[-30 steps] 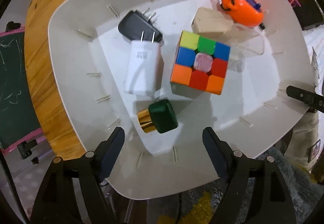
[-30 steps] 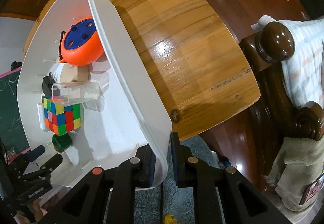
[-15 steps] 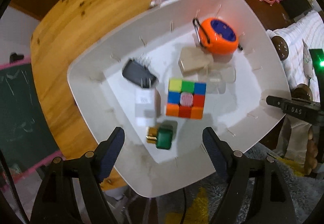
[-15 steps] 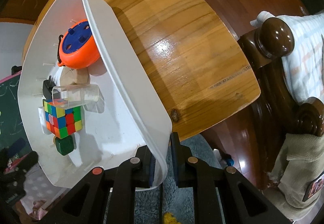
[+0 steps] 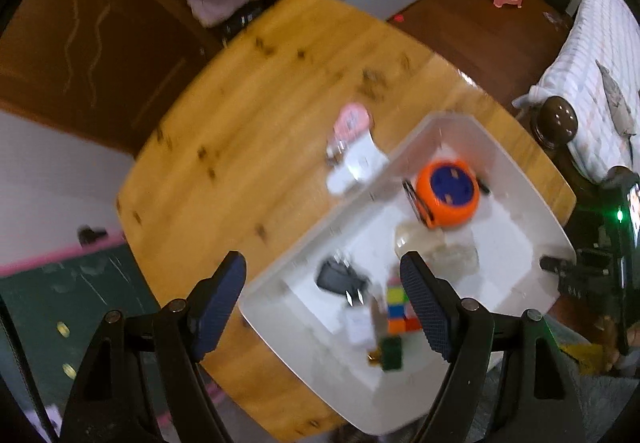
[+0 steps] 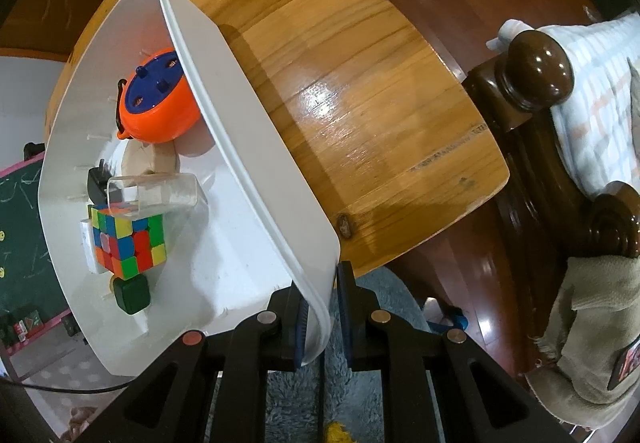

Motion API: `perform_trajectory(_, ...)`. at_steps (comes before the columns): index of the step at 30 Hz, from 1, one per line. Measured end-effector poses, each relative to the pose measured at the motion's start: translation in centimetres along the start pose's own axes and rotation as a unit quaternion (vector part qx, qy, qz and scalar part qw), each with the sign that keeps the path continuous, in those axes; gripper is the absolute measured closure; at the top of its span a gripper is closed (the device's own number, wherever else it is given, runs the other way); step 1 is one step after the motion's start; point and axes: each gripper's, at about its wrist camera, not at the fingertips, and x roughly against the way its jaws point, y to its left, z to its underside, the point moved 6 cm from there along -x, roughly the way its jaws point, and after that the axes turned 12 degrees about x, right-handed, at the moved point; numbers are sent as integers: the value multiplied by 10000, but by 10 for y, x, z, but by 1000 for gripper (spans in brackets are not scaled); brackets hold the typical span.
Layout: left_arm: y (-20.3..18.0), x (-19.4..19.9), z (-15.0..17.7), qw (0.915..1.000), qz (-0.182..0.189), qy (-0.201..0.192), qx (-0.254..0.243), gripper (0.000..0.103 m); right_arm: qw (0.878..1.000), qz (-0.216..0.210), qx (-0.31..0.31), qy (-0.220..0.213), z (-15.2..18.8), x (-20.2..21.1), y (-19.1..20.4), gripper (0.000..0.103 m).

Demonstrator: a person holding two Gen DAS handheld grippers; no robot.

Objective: Organize rigid objects
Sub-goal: 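Move the left gripper toward the pink tape roll on the table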

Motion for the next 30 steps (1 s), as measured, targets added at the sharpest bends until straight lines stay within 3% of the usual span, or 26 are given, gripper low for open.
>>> perform_trajectory(3,-1,3,-24,9995,-86,-274,-151,21,10000,25,-72,-43,0,1,1,89)
perform_trajectory(7,-4,-10,-52,9993,16,-340,-164,21,9998,55,-170,-83,1,0,0,89)
perform_trajectory(11,-9,-44,-79,9992,349,-133,-156,21,9996,90,-250,-123,3,0,-1,89)
perform_trajectory(16,-18,-99,-104,9951,906,394,74,21,9992,160,-344,-147,4,-1,-1,89)
perform_trajectory(21,-26,-142,-117,9915,1020,766,248,21,9988,270,-376,-166,5,-2,2,89)
perform_trajectory(30,-40,-183,-117,9868,1093,1173,244,21,9981,276,-533,-133,5,-5,1,89)
